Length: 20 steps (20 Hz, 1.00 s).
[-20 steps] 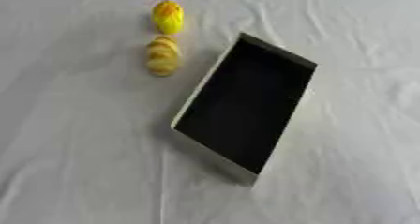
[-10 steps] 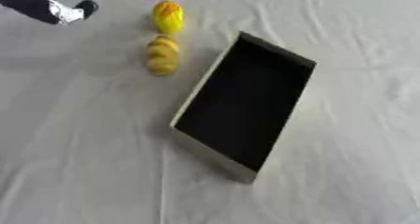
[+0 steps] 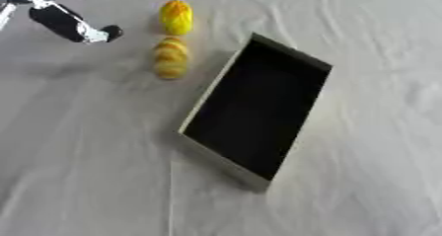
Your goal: Pick up objects on the table and place them in the box.
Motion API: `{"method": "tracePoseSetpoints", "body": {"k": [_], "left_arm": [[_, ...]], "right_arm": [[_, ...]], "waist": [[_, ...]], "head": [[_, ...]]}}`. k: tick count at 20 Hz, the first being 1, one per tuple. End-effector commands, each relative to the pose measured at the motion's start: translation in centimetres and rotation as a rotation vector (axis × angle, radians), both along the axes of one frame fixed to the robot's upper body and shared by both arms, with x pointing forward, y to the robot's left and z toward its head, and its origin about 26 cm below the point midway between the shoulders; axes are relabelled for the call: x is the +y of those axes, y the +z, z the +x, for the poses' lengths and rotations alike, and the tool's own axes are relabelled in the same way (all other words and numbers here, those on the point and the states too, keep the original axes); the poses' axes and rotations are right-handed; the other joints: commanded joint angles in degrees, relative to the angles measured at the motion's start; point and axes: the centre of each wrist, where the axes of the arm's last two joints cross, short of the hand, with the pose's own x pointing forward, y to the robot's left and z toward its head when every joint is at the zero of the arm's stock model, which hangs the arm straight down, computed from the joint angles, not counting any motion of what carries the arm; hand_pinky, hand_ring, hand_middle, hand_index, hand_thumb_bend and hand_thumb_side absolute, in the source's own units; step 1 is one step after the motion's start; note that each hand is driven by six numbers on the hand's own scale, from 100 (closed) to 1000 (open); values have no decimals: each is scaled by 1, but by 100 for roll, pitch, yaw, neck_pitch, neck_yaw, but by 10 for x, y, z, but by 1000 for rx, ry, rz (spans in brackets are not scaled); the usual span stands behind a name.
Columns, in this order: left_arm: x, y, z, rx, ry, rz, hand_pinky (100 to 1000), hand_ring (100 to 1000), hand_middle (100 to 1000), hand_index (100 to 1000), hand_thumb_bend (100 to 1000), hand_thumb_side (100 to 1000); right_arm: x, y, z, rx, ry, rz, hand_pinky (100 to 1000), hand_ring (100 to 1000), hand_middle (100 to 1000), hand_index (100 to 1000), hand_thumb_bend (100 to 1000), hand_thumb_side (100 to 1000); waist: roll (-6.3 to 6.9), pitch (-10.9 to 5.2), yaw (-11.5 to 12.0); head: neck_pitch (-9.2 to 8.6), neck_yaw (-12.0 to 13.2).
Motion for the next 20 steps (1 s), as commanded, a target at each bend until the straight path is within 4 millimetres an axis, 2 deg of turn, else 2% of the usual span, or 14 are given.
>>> {"method": "tracePoseSetpoints", "body": {"k": [1, 10, 15, 20], "left_arm": [[-2, 7, 1, -2, -3, 28, 863, 875, 814, 870, 277, 361], [-13, -12, 10, 58, -11, 59, 847, 860, 801, 884, 277, 414], [-14, -18, 13, 4, 38, 62, 846, 865, 802, 885, 423, 522], [-14, -25, 16, -45, 78, 60, 845, 863, 801, 878, 452, 571]], "right_arm": [[3, 8, -5, -17, 7, -11, 863, 796, 776, 793, 108, 415], [7, 8, -4, -7, 32, 5, 864, 795, 773, 790, 105, 421], [9, 7, -3, 4, 42, 11, 864, 793, 772, 788, 100, 429], [11, 5, -1, 21, 54, 10, 865, 792, 771, 787, 100, 441]], "waist": [[-19, -159, -28], [4, -113, -134], [19, -92, -170], [38, -60, -194]], "head": [[15, 29], [30, 71], [50, 89], [58, 101]]}}
